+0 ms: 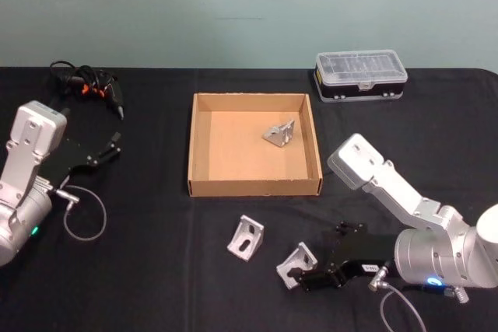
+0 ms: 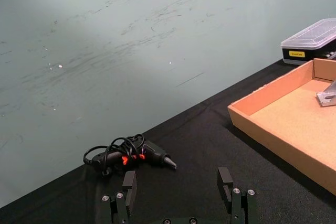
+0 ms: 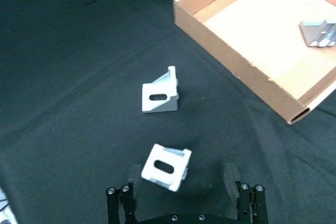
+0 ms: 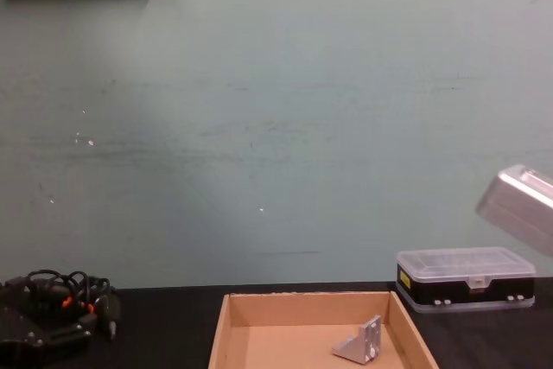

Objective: Use one hand to pick up the angle iron from the table and place it into the box.

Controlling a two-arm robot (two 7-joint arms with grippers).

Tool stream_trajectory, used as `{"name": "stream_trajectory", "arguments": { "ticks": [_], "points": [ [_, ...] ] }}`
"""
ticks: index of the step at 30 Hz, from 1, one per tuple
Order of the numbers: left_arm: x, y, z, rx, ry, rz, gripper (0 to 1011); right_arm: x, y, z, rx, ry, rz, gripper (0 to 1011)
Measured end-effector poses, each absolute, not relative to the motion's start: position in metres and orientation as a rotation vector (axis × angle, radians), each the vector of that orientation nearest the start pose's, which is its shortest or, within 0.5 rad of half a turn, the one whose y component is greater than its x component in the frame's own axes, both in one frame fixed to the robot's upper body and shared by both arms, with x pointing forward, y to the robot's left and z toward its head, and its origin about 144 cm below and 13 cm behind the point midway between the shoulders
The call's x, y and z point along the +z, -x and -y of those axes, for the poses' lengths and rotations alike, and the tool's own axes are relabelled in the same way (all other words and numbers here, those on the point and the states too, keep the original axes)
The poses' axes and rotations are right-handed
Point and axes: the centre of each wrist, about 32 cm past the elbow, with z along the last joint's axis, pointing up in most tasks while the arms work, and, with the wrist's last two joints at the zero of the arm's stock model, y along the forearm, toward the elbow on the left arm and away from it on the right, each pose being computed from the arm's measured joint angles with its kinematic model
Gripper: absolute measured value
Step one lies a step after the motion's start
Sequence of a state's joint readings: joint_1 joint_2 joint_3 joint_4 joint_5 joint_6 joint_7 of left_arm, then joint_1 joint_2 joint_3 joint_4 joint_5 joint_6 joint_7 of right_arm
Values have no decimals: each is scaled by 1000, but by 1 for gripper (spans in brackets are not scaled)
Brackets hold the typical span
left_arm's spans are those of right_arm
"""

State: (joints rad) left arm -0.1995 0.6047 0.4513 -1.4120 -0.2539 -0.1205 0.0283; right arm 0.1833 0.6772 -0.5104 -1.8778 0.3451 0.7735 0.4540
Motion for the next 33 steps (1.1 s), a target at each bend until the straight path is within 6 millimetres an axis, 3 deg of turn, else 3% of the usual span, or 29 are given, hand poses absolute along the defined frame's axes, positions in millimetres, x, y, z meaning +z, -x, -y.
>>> {"name": "stream_trajectory", "arguments": {
  "ticks": [33],
  "points": [
    [1140, -489, -310, 1248, -304, 285, 1011, 1231, -457, 230, -668, 719, -224, 983]
  ]
}}
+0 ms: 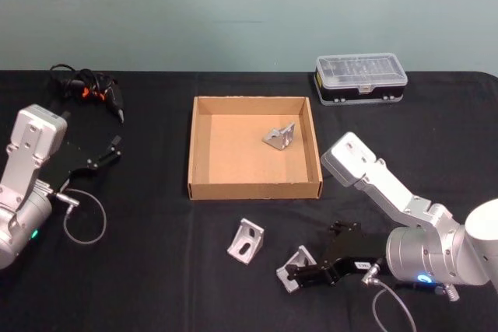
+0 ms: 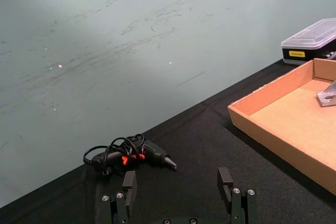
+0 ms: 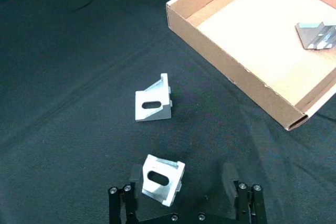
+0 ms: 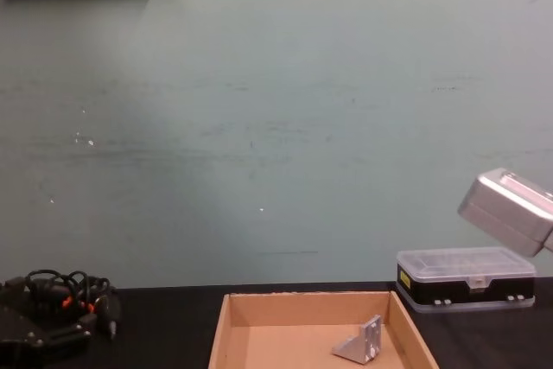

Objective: Use one hand to pick up the angle iron from the table and place it into the box.

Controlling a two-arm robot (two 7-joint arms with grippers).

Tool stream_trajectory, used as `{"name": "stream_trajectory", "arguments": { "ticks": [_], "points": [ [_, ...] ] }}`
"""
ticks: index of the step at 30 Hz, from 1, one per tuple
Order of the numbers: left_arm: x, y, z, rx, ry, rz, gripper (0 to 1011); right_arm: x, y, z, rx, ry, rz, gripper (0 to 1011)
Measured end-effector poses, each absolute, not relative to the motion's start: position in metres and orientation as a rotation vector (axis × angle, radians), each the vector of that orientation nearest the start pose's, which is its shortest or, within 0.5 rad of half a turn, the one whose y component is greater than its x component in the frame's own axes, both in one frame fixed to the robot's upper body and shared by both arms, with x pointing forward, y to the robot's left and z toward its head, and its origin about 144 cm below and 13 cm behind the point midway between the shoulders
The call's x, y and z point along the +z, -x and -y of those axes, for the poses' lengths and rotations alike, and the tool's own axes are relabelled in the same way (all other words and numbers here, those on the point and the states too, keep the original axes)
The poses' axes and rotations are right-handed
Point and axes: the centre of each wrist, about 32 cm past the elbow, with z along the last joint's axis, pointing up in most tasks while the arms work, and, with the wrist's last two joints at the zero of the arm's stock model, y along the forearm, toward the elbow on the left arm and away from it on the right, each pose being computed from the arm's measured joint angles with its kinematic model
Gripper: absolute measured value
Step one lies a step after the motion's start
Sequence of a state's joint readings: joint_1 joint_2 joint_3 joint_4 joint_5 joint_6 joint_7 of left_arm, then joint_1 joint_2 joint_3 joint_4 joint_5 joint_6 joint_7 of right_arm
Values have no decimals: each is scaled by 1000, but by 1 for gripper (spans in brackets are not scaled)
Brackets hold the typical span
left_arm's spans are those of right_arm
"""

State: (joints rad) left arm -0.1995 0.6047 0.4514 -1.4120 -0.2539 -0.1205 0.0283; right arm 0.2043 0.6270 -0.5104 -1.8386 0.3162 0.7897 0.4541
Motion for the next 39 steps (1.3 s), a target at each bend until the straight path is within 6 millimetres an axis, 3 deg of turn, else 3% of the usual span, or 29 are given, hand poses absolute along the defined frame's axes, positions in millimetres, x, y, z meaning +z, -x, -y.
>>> {"name": "stream_trajectory", "arguments": {
  "ticks": [16, 28, 32, 39],
  "points": [
    [1140, -489, -310, 1248, -305, 285, 1011, 1231, -457, 230, -667, 718, -223, 567],
    [1140, -489, -310, 1248, -304, 285, 1011, 1232, -457, 230, -667, 718, -222, 153],
    [1140, -489, -310, 1248, -304, 285, 1011, 1232, -457, 230, -667, 718, -222, 64],
    [1140, -489, -310, 1248, -305, 285, 1011, 1232, -457, 230, -667, 718, -222, 56]
  ]
}}
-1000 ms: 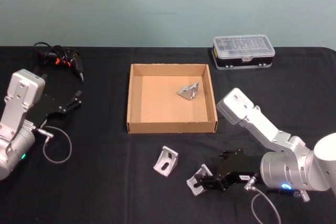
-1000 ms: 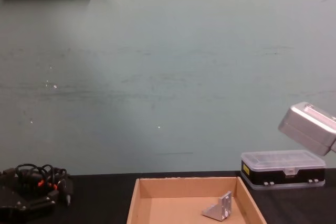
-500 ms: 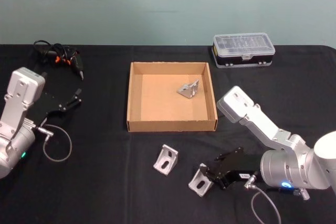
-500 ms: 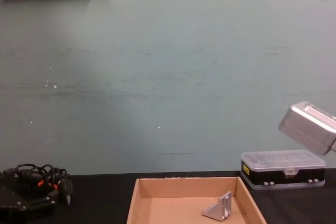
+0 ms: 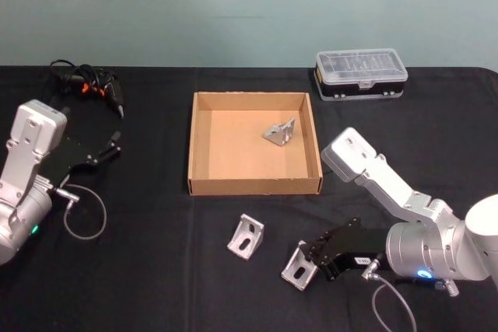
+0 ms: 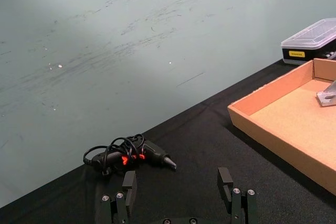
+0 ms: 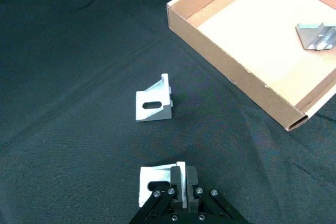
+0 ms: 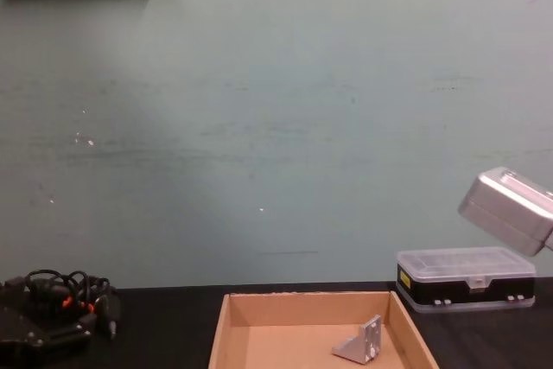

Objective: Use one hand to pick up the angle iron from the table and place it into the box.

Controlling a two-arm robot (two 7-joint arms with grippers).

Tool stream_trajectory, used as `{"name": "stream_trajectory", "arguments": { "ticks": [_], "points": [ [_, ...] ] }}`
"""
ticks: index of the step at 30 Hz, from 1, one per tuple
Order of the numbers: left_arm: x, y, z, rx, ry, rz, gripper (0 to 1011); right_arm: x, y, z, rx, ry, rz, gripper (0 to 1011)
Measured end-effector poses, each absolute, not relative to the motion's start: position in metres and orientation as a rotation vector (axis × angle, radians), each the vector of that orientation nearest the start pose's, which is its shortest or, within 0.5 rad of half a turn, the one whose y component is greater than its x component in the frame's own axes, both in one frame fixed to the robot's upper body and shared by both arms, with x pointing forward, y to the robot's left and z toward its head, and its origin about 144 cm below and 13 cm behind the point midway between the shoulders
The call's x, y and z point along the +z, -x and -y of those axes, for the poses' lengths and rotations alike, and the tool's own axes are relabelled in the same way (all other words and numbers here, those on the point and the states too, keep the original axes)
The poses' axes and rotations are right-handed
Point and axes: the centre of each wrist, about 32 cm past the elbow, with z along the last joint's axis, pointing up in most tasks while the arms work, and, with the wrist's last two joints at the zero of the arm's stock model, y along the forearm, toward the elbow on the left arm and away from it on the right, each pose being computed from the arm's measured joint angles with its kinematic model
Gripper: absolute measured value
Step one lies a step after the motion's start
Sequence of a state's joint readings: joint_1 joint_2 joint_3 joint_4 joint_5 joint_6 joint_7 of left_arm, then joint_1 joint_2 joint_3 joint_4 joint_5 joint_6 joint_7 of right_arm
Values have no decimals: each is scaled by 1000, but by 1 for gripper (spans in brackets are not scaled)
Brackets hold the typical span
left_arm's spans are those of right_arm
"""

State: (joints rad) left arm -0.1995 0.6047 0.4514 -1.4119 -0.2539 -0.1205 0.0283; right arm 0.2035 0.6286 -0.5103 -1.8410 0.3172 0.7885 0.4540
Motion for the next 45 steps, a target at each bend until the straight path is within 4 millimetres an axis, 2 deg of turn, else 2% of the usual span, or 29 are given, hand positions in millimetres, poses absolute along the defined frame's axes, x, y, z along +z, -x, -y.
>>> {"name": "stream_trajectory", "arguments": {
  "ticks": [12, 21, 28, 35, 45],
  "points": [
    [1140, -489, -310, 1248, -305, 285, 1011, 1236, -453, 231, -667, 678, -184, 56],
    [1140, -489, -310, 1248, -305, 285, 1011, 1251, -460, 232, -698, 664, -121, 56],
    [1140, -489, -310, 1248, -305, 285, 1011, 1273, -477, 229, -738, 649, -68, 56],
    [1140, -489, -310, 1248, -305, 285, 1011, 1285, -496, 221, -784, 634, -20, 56],
    [1140, -489, -310, 1248, -305, 285, 1011, 1283, -529, 200, -839, 618, 27, 56]
  ]
}}
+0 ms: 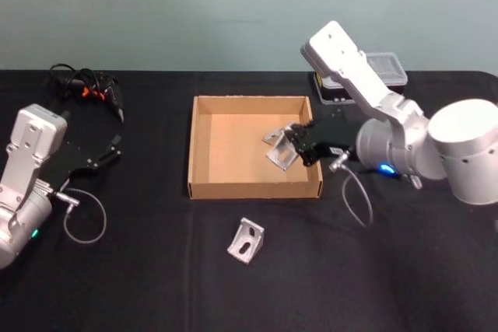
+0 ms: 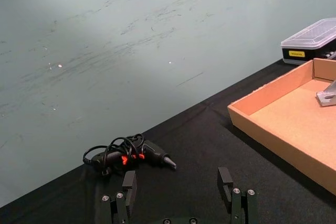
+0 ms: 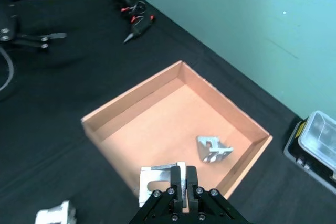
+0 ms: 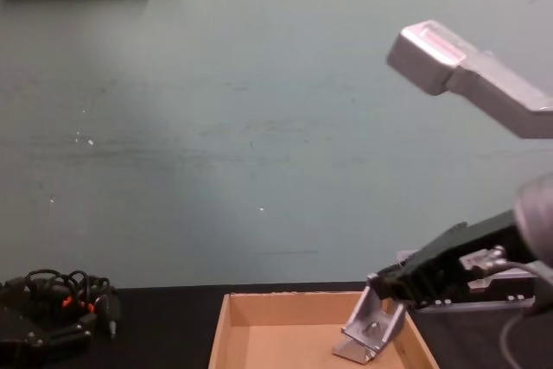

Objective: Use one hand to pick up the angle iron from the table and place it into the box.

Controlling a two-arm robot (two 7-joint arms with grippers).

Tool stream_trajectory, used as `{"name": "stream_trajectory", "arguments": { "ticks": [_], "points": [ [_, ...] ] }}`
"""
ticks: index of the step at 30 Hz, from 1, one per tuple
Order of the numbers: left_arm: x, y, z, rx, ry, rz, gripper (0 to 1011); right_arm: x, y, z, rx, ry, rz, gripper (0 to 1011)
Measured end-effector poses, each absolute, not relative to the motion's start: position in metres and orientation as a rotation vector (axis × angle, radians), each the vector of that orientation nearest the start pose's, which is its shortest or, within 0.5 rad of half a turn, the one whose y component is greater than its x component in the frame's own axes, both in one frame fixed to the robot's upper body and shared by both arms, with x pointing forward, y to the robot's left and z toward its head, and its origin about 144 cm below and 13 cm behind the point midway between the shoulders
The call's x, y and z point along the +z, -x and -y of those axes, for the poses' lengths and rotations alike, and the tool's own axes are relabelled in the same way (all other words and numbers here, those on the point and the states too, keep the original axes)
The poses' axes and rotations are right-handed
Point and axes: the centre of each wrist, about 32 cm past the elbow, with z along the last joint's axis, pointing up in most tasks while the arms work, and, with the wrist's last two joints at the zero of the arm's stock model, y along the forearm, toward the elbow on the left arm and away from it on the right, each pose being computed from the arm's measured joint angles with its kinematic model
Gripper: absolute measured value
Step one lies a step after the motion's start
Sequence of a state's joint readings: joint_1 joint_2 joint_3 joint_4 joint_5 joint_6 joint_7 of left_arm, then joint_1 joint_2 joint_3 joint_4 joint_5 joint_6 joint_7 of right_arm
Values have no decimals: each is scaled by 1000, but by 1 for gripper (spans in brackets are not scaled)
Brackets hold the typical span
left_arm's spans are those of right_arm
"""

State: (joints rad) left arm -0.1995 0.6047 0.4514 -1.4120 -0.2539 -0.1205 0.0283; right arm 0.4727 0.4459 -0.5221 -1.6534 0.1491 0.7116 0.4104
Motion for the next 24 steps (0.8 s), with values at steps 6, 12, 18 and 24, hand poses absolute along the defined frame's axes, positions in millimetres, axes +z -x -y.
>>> {"name": "stream_trajectory", "arguments": {
  "ticks": [6, 12, 18, 24],
  "points": [
    [1140, -489, -310, 1248, -304, 285, 1011, 1273, -547, 192, -861, 625, 21, 56],
    [1140, -489, -310, 1248, -305, 285, 1011, 1263, -563, 185, -871, 617, 7, 56],
    [1140, -489, -310, 1248, -304, 285, 1011, 1253, -574, 179, -873, 614, -1, 56],
    [1140, -489, -310, 1248, -304, 285, 1011, 1243, -582, 176, -872, 629, -3, 56]
  ]
}}
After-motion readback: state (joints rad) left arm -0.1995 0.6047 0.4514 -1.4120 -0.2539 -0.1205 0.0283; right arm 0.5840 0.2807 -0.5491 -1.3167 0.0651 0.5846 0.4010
